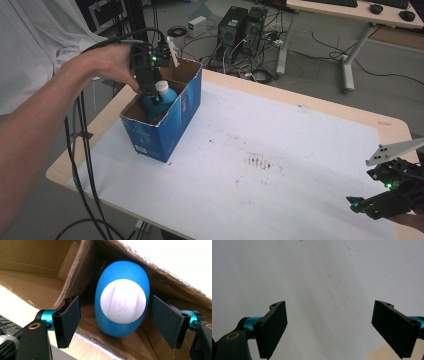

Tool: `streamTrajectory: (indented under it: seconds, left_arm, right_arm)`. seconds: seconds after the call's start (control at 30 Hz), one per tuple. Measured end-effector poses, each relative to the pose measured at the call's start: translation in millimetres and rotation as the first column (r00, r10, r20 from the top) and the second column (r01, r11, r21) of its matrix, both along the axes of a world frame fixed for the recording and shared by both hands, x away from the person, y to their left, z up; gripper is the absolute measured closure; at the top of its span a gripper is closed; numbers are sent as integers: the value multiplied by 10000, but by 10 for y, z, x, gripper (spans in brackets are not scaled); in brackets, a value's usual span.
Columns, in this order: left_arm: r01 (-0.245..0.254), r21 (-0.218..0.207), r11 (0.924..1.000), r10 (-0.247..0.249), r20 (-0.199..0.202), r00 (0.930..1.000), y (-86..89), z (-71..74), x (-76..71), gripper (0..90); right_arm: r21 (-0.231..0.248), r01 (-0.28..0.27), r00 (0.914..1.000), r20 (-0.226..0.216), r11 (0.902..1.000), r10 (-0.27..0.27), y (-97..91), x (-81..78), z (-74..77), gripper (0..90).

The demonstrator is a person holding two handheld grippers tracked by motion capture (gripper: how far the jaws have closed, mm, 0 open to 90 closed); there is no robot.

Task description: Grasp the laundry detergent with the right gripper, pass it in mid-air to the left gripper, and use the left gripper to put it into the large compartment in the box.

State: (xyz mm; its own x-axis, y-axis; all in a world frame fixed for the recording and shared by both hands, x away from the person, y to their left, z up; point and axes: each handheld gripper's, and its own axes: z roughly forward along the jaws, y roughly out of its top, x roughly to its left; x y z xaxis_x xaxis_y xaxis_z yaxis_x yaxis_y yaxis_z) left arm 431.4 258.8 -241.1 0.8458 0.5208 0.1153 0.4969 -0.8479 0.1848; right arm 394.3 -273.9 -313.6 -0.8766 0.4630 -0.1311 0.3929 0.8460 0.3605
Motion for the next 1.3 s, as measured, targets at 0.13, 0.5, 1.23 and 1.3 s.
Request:
streamTrajectory:
  seconds: [0.13,0.5,1.23,1.3]
  left_arm:
    - [49,119,9999,-51,165,9998,-17,118,-11,252]
    - [213,73,9997,-218,653,9976,-116,440,-33,233]
    - [1885,23,9821,-1878,972,9774,-965,711,64,189]
    - [2111,45,9775,-2102,1124,9712,-1080,707,60,190]
  right_arm:
    - [20,52,10000,-11,10000,-52,-11,-5,7,126]
    - [39,25,10000,30,10000,-25,1,-8,13,126]
    - [39,52,9999,129,10000,-52,10,-4,70,126]
    - [44,60,9999,125,10000,-61,15,0,74,126]
